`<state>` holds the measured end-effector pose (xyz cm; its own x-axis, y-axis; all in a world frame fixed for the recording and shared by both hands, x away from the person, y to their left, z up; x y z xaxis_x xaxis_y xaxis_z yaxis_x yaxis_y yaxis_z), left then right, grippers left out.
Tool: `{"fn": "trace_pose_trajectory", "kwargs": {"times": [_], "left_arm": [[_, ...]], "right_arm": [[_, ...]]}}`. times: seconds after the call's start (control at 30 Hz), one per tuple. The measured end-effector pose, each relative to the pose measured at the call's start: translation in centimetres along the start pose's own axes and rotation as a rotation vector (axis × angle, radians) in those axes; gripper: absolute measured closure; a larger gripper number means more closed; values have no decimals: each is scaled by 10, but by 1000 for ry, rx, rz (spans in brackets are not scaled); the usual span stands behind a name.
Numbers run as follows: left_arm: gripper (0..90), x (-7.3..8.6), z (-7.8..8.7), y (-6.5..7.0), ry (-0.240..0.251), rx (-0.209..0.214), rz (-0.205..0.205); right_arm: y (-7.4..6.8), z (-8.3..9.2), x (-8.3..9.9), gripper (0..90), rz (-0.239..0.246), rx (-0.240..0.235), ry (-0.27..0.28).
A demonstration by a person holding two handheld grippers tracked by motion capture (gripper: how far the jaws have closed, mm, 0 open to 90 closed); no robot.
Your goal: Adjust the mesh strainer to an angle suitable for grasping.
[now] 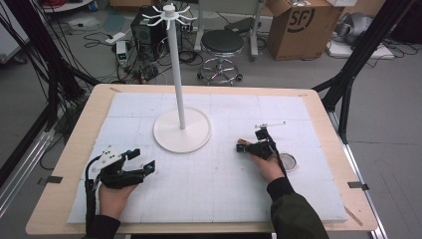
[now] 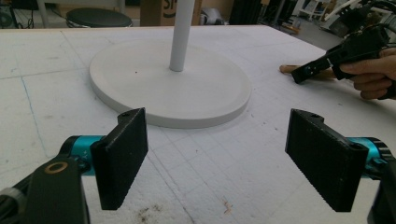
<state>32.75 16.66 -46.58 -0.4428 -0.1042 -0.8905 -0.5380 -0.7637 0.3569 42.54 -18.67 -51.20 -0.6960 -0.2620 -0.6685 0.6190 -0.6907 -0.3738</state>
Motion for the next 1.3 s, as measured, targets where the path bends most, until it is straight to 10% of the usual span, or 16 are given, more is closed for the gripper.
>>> {"fn": "trace_pose_trajectory", "kwargs": {"times": [0.4, 0.63, 1.3], "left_arm": [[217, 0, 1, -1, 5, 0, 1], [217, -1, 4, -3, 8, -2, 0], [217, 2, 3, 2, -3, 3, -2]], "right_arm": [[2, 0, -3, 880, -6, 26, 12], [-15, 20, -10, 613, 17, -73, 79], [25, 99, 9, 362, 25, 56, 170]]}}
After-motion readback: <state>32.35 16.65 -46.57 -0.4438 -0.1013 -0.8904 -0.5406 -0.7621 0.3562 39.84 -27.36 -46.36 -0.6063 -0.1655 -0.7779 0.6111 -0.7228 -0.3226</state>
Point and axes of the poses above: each handheld gripper's, and its own axes: z roughly backward along the jaws, x roughly out of its underside, y roughly to its right, the point moved 8 cm from there along -z, roughly forward along the jaws, and after that the axes turned 10 degrees about z, right-handed, at the moved point
